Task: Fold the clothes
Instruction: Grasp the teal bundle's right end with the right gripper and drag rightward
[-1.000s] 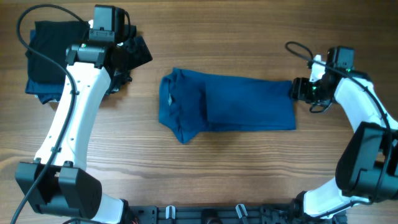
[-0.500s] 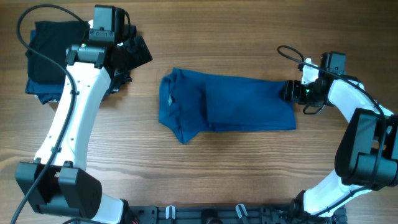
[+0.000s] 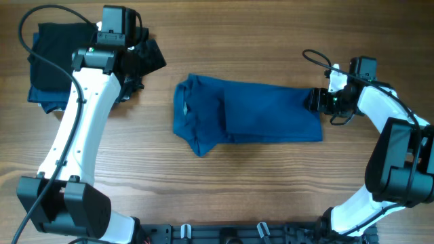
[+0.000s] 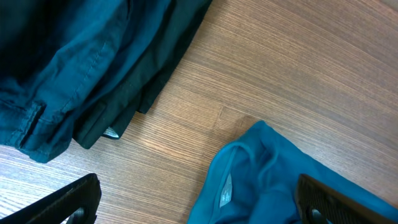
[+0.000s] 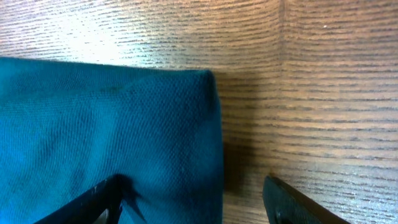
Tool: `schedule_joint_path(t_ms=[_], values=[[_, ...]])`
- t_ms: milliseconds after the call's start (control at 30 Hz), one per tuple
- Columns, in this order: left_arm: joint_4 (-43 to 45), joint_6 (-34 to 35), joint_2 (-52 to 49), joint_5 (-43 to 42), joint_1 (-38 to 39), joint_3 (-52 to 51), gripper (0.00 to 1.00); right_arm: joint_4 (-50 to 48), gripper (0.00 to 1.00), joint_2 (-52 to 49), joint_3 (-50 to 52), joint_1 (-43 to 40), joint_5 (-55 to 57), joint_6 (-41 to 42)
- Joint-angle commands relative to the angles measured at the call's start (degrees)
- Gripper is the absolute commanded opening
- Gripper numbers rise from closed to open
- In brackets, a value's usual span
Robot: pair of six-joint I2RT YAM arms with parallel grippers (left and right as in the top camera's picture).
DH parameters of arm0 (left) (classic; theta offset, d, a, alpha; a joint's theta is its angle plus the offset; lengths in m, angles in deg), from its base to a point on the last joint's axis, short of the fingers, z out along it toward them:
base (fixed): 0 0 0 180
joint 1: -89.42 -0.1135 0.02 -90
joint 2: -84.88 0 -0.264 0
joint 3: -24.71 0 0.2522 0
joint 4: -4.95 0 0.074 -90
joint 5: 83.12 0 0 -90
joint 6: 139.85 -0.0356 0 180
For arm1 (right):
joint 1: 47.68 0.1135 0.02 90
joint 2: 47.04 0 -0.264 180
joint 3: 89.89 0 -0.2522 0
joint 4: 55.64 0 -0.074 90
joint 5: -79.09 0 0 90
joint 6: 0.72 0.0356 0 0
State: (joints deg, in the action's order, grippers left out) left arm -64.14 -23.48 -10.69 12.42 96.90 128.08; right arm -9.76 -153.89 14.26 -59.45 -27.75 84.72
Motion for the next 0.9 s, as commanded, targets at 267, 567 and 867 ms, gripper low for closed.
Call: schedule_joint_path(t_ms=[267,567,867], values=[[0.0,-0.3,0.0,0.3,-0.2,0.1,1.00,1.2,0.70,-3.9,3.7,3.0,2.6,3.2],[0.0,-0.3,0.0,0.3,-0.2,0.1,1.00,-2.0,0.04,-3.8,4.4,4.9,4.5,5.0],[0.0,-0.3,0.0,0.3,-0.2,0.1,1.00,5.9,0.04,-3.8,-4.6,-0.2,13.0,8.6]])
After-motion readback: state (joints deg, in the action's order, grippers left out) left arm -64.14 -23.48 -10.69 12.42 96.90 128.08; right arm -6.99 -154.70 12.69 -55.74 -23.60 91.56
